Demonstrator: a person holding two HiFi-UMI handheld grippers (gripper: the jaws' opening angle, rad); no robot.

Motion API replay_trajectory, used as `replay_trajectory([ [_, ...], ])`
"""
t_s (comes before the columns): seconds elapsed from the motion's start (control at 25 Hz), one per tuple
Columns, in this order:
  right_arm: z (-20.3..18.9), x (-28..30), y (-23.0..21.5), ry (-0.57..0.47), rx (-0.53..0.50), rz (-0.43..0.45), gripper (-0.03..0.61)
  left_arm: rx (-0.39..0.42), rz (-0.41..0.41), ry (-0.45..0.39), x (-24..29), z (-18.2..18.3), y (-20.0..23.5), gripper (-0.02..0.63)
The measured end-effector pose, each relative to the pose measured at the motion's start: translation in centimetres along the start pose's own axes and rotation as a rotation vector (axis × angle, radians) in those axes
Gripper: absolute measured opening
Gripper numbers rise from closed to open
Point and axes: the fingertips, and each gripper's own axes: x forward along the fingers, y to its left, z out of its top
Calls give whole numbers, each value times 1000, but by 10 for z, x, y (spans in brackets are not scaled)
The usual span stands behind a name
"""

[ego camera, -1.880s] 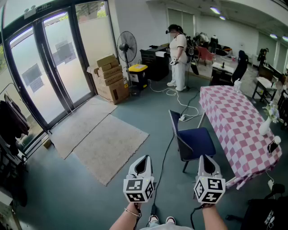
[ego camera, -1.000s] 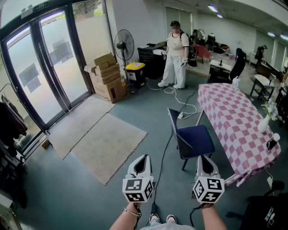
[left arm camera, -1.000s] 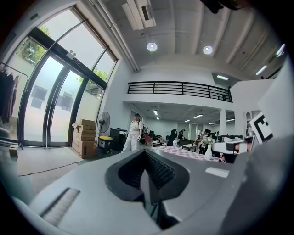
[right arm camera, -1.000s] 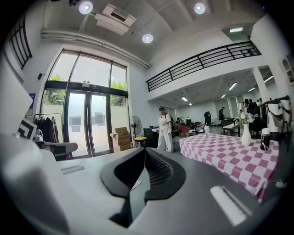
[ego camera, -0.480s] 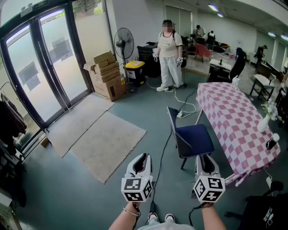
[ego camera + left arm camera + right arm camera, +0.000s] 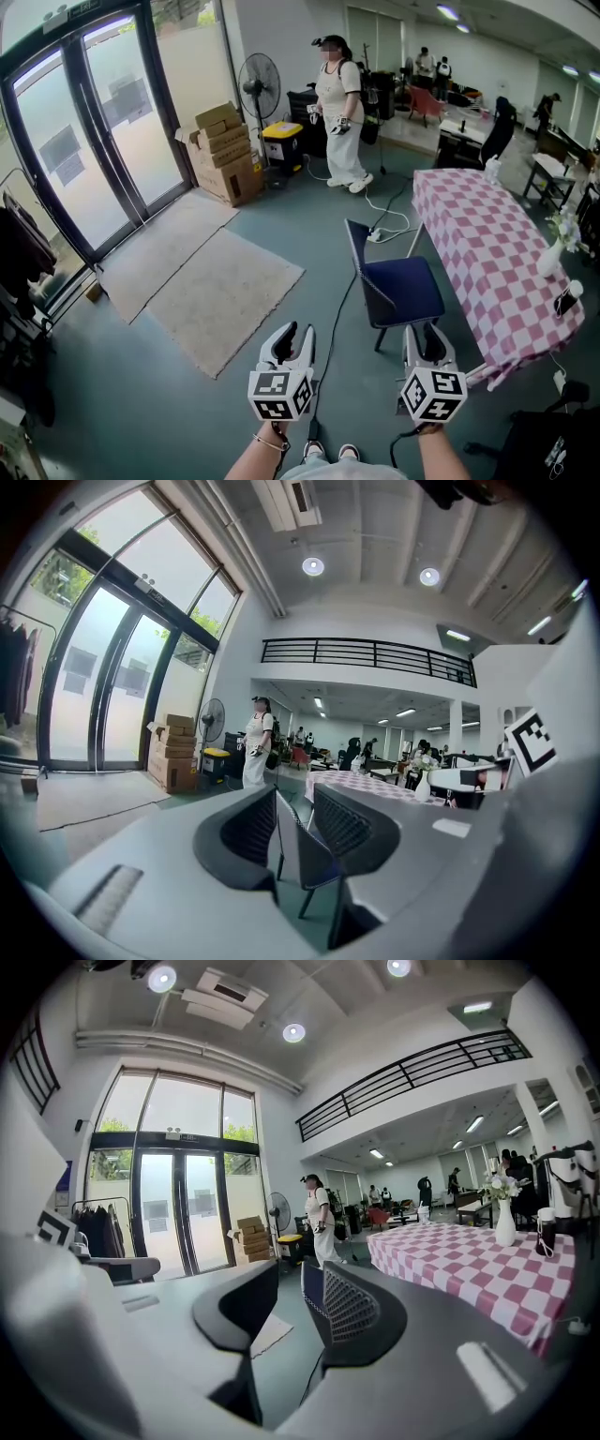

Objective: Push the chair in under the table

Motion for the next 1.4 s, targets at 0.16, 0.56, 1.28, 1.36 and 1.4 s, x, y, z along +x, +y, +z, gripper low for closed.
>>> replay_trajectory([
  [0.16, -2, -2, -15, 9, -14, 6, 130, 5, 20, 4, 2, -8, -2, 117],
  [0.56, -24, 10, -44, 59, 35, -28, 129, 11, 39, 14, 9, -15, 7, 106],
  [1.28, -32, 187, -17, 93, 128, -190, 129, -29, -22, 7, 168, 22, 189, 97],
  [1.36, -28, 213, 2, 107, 121, -222, 129, -26, -45, 34, 191, 27, 222, 97],
  [1.4, -25, 226, 9, 105, 120, -243, 129, -24, -55, 43, 203, 30, 238, 97],
])
